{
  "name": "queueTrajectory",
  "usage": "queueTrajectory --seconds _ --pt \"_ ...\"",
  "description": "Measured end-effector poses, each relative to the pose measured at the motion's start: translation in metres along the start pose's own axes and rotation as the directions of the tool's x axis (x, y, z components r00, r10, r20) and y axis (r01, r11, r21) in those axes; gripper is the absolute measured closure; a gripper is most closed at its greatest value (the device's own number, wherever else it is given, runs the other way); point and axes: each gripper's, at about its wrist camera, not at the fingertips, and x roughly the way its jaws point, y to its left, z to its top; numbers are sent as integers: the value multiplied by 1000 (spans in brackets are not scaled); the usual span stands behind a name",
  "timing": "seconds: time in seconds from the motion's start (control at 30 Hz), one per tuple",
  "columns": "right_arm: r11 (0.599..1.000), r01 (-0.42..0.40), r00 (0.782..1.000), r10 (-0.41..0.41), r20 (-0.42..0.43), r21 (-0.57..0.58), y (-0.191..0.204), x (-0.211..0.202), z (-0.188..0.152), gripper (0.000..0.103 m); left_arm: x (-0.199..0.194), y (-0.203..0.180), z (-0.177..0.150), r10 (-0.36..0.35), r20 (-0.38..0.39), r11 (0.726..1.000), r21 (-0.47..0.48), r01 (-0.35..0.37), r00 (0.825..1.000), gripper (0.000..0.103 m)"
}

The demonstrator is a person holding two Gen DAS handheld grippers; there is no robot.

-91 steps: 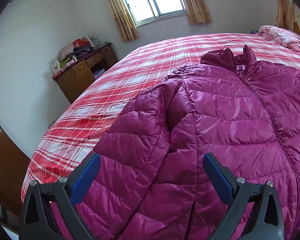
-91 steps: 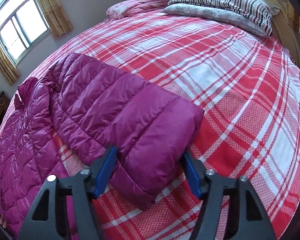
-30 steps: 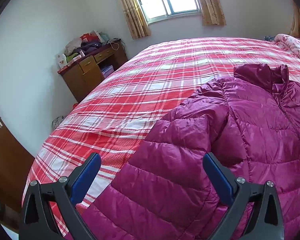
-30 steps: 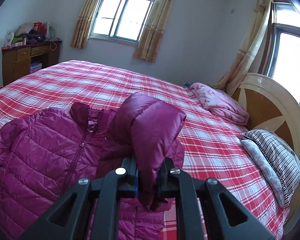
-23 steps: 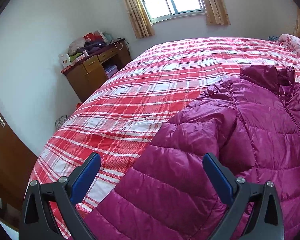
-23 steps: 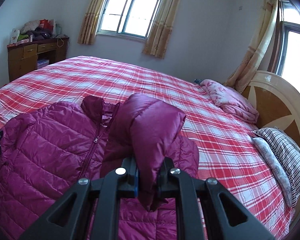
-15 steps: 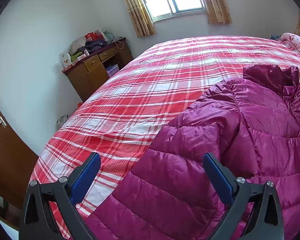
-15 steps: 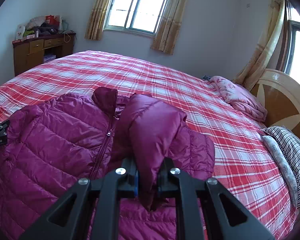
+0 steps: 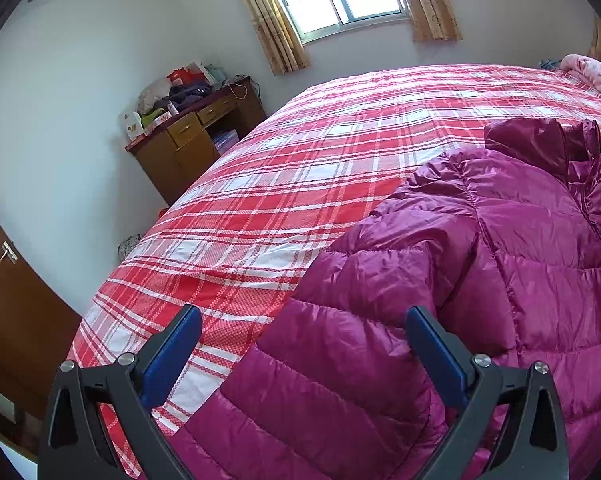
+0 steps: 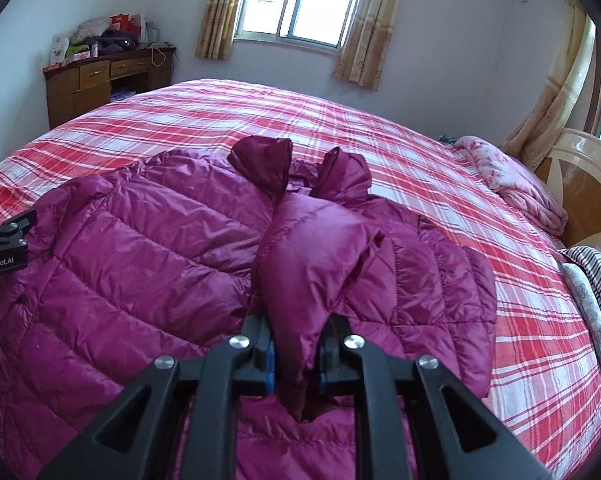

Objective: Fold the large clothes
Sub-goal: 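Carry the held sleeve across the jacket body with the right tool and release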

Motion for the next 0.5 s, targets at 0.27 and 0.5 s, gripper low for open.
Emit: queueTrajectory --seconds 0.27,0.5 --pt "971 -237 971 237 31 -14 33 -25 2 49 -6 10 3 28 12 1000 -3 -28 1000 1" --pt "958 -248 967 234 106 147 -5 -49 8 50 -13 24 8 44 16 999 -33 -43 999 1"
